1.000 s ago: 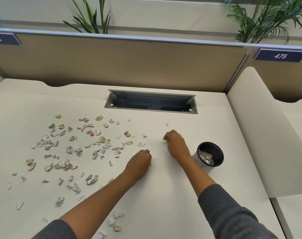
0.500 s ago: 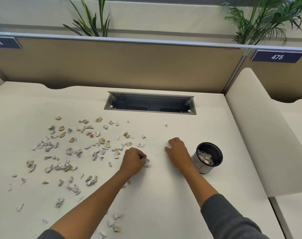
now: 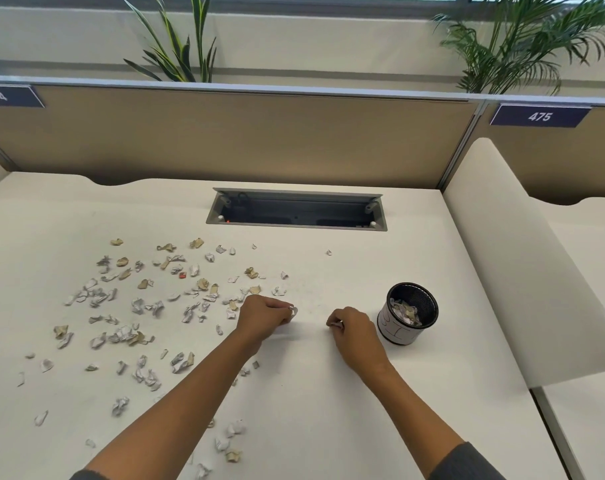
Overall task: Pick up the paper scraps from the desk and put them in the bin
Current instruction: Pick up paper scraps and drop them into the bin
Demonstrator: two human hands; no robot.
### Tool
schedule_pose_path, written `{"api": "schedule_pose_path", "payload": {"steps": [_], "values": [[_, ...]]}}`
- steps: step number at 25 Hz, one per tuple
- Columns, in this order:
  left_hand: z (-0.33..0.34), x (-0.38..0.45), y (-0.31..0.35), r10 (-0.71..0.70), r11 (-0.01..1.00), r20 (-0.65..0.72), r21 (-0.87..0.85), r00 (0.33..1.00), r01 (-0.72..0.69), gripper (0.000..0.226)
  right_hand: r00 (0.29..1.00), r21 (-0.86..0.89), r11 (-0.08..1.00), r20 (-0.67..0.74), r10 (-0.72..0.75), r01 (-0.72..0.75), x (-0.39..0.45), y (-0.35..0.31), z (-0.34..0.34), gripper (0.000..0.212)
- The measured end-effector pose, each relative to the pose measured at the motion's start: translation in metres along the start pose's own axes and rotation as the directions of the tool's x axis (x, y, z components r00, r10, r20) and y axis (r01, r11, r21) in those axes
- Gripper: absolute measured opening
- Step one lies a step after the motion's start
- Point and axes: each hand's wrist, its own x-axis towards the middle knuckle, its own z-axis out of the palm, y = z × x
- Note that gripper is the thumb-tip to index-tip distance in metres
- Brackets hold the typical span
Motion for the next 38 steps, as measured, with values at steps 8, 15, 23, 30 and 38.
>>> {"api": "schedule_pose_path", "payload": {"steps": [8,15,23,30,38], "values": [[0.035,-0.013,0.033,0.041,0.995,0.141,-0.099,0.989,-0.027,0.014,0.925,0.299,0.954,-0.364,0.114,0.0,-0.015,0.011,-0.102,0.013],[0.092,-0.031,0.061,0.066,0.996,0.291,-0.079,0.954,-0.045,0.005,0.903,0.398,0.901,-0.3,0.306,-0.173,-0.025,0.043,-0.128,0.015],[0.156,-0.029,0.102,0.077,0.993,0.322,0.06,0.944,-0.101,0.01,0.874,0.408,0.904,-0.384,0.296,-0.127,-0.025,0.043,-0.131,0.015],[0.159,-0.028,0.101,0.105,0.978,0.33,0.135,0.938,-0.157,0.036,0.866,0.404,0.905,-0.396,0.306,-0.135,-0.026,0.05,-0.132,0.018],[0.125,-0.022,0.08,0.268,0.935,0.293,0.152,0.918,-0.321,0.043,0.885,0.412,0.907,-0.386,0.262,-0.089,-0.017,0.035,-0.123,0.019]]}}
